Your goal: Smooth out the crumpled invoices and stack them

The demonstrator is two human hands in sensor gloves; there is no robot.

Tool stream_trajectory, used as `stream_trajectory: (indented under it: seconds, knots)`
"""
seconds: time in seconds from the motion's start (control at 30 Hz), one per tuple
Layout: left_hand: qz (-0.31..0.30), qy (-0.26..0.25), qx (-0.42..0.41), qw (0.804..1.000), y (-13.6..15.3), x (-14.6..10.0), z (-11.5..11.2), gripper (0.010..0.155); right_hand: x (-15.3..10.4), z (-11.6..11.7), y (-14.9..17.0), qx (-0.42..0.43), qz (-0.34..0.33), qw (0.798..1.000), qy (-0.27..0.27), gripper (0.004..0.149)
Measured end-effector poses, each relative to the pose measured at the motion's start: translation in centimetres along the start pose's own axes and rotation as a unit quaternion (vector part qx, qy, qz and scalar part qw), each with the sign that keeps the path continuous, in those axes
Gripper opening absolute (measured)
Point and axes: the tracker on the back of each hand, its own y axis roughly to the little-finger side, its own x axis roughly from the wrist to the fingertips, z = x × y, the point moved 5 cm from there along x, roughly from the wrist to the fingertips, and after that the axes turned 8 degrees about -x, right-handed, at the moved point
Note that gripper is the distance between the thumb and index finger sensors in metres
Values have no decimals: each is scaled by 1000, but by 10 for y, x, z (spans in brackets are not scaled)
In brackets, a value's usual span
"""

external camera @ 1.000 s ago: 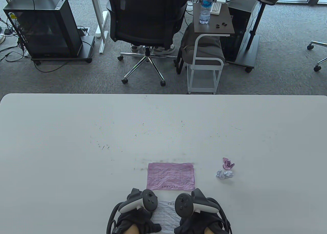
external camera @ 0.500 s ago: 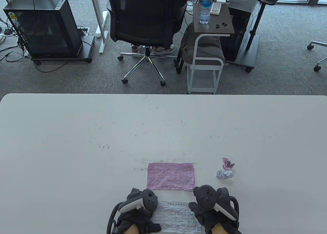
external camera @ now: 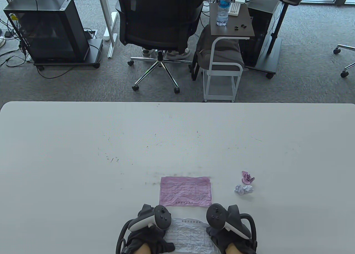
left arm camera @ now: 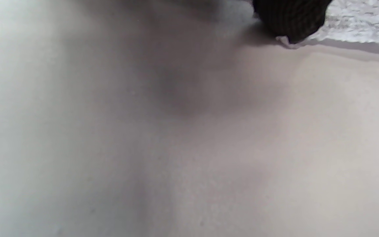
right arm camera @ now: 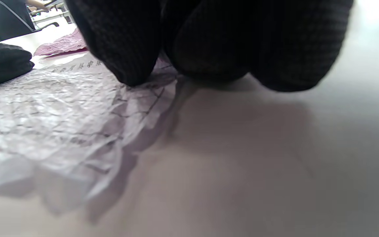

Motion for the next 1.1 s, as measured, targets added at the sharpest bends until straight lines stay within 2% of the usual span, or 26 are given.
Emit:
stream_trajectory:
  seconds: [0.1, 0.23, 0.3, 0.43, 0.5, 0.7, 0.83, 0.97, 1.1]
  knots:
    - [0, 0, 0, 1000, 0, 0, 0, 92, -1, -6, -1, -9, -2, 1000, 21, 41]
    - [-1, -1, 0, 1000, 0, 0, 0, 92, -5, -16, 3, 40, -6, 999, 33, 38]
    - [0, -1, 1, 1000, 0, 0, 0, 92, -8, -22, 7, 100, -24, 994, 42, 38]
    - [1, -3, 3, 1000, 0, 0, 0, 92, -18, -37, 6, 231, -68, 968, 73, 40]
    - [2, -4, 3, 1000, -1, 0, 0, 92, -23, -48, 0, 258, -79, 955, 121, 41]
    - [2, -6, 2, 1000, -1, 0, 0, 94, -34, -65, -24, 175, -119, 960, 182, 43]
    - [2, -7, -2, 1000, -1, 0, 0, 95, -44, -77, -28, 120, -132, 959, 219, 41]
    - [-12, -14, -26, 1000, 0, -3, 4, 97, -60, -96, -27, 81, -137, 946, 283, 41]
    - [-66, -57, -99, 991, 2, -13, 20, 98, -75, -109, -29, 83, -170, 929, 318, 40]
